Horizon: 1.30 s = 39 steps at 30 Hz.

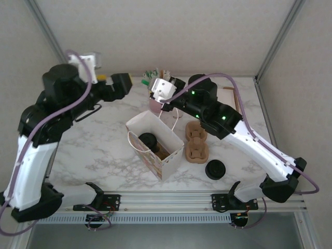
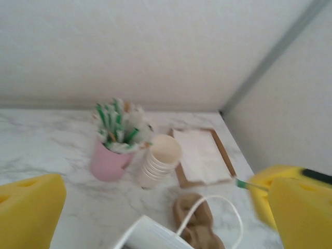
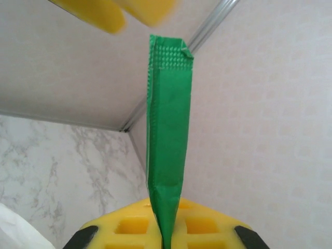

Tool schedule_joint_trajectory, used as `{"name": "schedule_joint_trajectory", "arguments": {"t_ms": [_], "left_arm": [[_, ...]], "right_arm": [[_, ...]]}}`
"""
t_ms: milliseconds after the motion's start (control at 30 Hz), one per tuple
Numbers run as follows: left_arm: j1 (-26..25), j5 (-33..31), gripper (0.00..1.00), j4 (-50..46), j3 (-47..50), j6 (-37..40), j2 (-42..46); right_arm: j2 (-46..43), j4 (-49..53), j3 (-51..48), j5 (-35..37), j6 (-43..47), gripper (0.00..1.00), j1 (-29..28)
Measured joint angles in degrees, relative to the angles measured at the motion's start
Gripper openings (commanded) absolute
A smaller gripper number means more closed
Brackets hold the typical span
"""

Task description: Pack the takeout coffee

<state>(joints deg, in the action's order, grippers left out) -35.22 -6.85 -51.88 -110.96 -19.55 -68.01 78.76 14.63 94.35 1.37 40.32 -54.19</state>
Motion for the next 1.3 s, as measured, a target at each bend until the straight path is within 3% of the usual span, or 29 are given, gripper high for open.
{"name": "schedule_joint_trajectory", "arguments": {"t_ms": [133,267,500,700,933,1300], "left_arm": [[0.0,-9.7,1.00,5.8,10.0,-1.6,9.0],[0.0,-16.2,1.00,7.3,15.0,-4.1,12.2],[0.0,-18.4,1.00,6.6,23.7,-10.0,9.2],[0.0,-17.9,1.00,5.7,27.2,-14.1,7.2],[0.1,-17.0,1.00,5.7,27.5,-16.3,5.8],[0.1,-15.5,1.00,5.8,27.5,-16.7,3.4]], "right_arm": [[-4.5,0.2,0.2,1.6,-5.7,0.00,-0.1],[-8.4,0.6,1.7,0.3,-16.5,0.00,-0.1],[-9.4,2.8,1.7,-5.6,-37.1,0.00,-0.1],[-8.8,-5.1,-11.0,-11.7,-50.8,0.00,-0.2],[-7.5,-12.7,-23.5,-11.9,-55.9,0.03,-0.5],[-9.6,-20.7,-37.2,-11.9,-53.3,0.11,-1.5]]}}
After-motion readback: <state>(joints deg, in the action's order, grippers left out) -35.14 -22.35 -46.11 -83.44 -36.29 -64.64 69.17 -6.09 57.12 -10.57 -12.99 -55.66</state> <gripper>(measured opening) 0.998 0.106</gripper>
